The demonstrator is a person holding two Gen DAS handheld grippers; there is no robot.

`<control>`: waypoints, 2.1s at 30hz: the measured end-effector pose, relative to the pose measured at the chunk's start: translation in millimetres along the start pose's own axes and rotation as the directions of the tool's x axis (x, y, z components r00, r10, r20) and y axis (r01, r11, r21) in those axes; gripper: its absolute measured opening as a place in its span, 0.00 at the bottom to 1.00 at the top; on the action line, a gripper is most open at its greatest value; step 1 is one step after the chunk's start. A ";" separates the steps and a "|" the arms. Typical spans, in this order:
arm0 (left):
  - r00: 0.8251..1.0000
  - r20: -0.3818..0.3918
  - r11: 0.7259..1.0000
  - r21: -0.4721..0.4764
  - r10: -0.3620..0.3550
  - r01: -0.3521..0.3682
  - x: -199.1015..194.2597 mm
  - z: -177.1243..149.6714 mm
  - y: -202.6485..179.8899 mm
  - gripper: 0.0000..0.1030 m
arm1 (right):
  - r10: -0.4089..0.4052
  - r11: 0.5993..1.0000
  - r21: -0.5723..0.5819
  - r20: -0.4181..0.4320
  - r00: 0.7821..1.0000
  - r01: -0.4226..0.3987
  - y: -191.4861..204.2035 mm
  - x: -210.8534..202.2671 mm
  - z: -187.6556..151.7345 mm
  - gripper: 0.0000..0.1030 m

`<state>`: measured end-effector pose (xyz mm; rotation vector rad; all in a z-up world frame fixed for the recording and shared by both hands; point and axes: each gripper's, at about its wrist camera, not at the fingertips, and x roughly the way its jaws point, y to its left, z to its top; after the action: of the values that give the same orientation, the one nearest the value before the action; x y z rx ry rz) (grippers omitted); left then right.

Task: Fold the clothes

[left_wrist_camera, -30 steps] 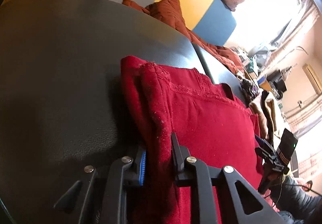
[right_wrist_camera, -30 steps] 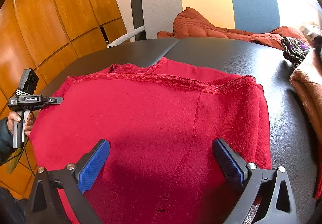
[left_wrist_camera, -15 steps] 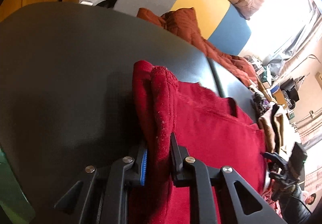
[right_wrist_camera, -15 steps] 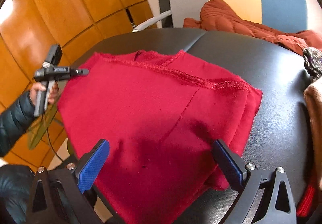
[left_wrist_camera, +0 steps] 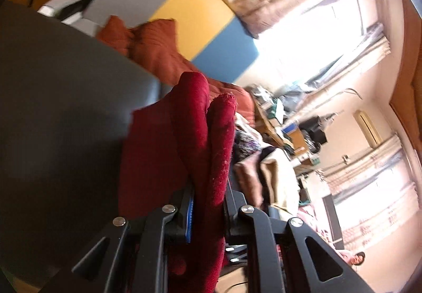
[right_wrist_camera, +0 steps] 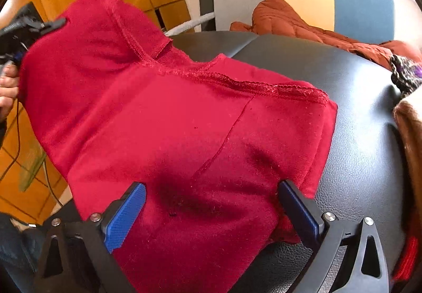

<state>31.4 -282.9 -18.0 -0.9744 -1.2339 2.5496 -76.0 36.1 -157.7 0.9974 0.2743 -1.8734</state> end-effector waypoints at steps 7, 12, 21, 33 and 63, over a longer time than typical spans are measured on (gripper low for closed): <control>0.992 -0.124 0.999 0.028 0.021 -0.018 80.7 -15.8 -43.5 0.14 | 0.019 0.999 0.047 0.068 0.998 -0.022 -4.1 -2.0 -2.4 0.99; 0.973 -0.225 0.998 0.054 0.054 -0.043 141.2 -30.5 -67.8 0.14 | 0.025 0.999 0.044 0.102 0.995 -0.029 -4.4 -2.3 -5.4 0.99; 0.926 -0.365 0.995 0.005 0.099 -0.104 200.2 -51.4 -44.5 0.15 | 0.058 0.997 0.048 0.151 0.987 -0.066 -8.3 -5.8 -12.9 1.00; 0.900 -0.435 0.987 -0.152 -0.016 -0.056 223.8 -38.6 -58.5 0.27 | 0.074 0.995 0.049 0.185 0.980 -0.084 -10.8 -5.4 -18.4 1.00; 0.988 -0.070 0.980 0.155 0.139 -0.127 95.3 -89.0 -7.7 0.27 | 0.056 0.997 0.050 0.168 0.984 -0.065 -1.4 -66.1 -42.4 1.00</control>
<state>10.4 -182.8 -99.3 -1.1480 -0.9703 2.6288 -41.5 103.4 -136.6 0.8700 0.0929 -1.9042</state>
